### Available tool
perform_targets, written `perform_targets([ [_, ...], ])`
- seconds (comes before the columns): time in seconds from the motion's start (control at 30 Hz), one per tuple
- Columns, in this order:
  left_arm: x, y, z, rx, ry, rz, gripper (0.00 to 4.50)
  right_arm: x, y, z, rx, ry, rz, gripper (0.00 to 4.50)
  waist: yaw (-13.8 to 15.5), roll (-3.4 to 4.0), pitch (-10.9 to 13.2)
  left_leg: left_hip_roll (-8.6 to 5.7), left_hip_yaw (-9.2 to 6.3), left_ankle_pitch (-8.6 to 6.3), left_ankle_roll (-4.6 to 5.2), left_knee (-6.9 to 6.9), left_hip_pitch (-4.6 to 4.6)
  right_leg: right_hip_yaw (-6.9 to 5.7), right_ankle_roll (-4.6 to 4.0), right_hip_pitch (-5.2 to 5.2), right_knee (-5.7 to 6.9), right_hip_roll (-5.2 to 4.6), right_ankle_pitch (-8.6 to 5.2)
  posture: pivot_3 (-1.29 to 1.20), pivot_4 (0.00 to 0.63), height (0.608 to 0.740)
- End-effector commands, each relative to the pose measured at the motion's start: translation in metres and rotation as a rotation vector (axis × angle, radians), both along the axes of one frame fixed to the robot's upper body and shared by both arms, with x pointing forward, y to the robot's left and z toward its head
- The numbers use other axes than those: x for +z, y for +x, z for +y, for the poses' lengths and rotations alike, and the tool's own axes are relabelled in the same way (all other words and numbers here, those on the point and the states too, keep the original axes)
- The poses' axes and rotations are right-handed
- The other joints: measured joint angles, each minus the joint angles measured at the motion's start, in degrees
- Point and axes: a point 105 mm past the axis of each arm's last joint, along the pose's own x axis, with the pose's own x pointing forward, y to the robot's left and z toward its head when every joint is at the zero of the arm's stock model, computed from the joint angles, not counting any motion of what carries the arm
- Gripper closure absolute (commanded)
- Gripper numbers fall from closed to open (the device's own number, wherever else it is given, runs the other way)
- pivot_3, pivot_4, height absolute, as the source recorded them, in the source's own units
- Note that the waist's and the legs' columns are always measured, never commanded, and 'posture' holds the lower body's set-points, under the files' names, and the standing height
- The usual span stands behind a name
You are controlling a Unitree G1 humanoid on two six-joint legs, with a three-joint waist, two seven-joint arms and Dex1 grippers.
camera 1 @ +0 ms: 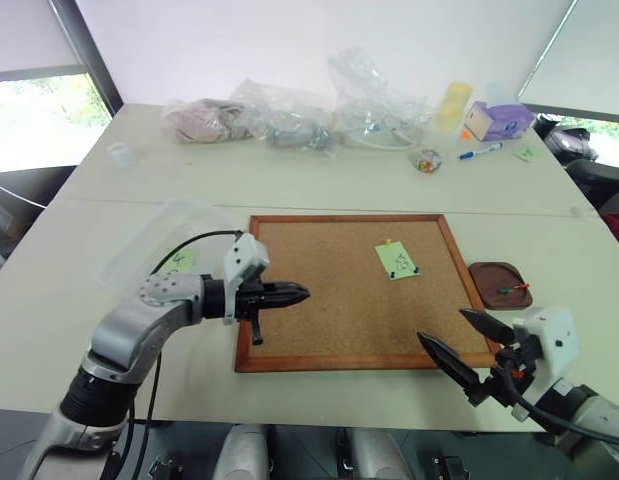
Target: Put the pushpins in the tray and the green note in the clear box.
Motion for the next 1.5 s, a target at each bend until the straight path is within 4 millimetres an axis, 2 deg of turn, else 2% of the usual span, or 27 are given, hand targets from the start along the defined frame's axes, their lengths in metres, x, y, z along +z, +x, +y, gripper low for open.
perform_targets([
  [0.03,0.014,0.006,0.001,0.031,-0.031,-0.049,4.47,0.005,0.0,0.005,0.023,-0.001,-0.02,0.0,0.0,0.0,0.0,0.0,0.0,0.0,0.0,0.0,0.0,0.0,0.0,0.0,0.0,0.0,0.0,0.0,0.15,0.738],
  [0.5,0.012,0.005,-0.005,0.025,-0.03,-0.038,4.47,0.002,0.003,0.008,0.015,0.013,-0.021,0.0,0.0,0.0,0.0,-0.01,0.0,0.0,0.0,0.0,0.0,0.0,0.0,0.0,0.0,0.0,0.0,0.0,0.15,0.738],
  [0.7,0.024,0.019,-0.007,0.047,-0.039,-0.082,4.47,0.003,0.011,0.001,-0.01,0.001,-0.033,0.0,0.07,-0.01,0.0,-0.05,0.0,0.0,0.0,0.0,-0.01,0.0,0.01,0.01,-0.01,0.0,0.0,0.0,0.15,0.738],
  [0.87,0.029,0.029,-0.019,0.014,0.017,-0.125,4.47,0.017,0.026,-0.004,-0.052,0.037,-0.093,0.0,-0.03,-0.01,0.0,-0.11,0.0,0.0,0.0,0.0,0.0,0.0,0.01,0.01,0.0,0.05,0.0,0.0,0.15,0.738],
  [0.97,0.011,0.035,-0.03,-0.018,0.089,-0.133,4.47,0.026,0.047,-0.002,-0.05,0.042,-0.137,0.0,-0.15,-0.01,-0.01,-0.13,0.01,0.0,0.0,0.01,0.0,0.0,0.01,0.0,-0.01,0.07,0.01,0.0,0.15,0.738],
  [1.13,-0.02,0.05,-0.041,-0.018,0.175,-0.133,4.47,0.029,0.099,-0.004,-0.101,0.003,-0.162,0.0,-0.1,0.0,0.0,-0.15,0.01,0.0,0.0,0.02,-0.01,0.02,0.0,-0.03,0.0,0.14,0.02,0.0,0.15,0.738],
  [1.3,-0.038,0.054,-0.044,-0.032,0.263,-0.135,4.47,0.021,0.144,0.003,-0.115,-0.043,-0.137,0.0,0.04,0.01,0.01,-0.13,0.01,0.0,0.0,0.01,-0.1,0.0,0.17,-0.15,0.01,0.14,0.11,0.0,0.15,0.738],
  [1.5,-0.05,0.053,-0.042,-0.025,0.316,-0.126,4.47,0.001,0.176,0.014,-0.067,-0.073,-0.085,0.0,0.14,0.04,-0.01,-0.14,0.02,0.01,0.01,0.02,-0.11,0.0,0.22,-0.11,0.01,0.11,0.14,0.0,0.15,0.738],
])
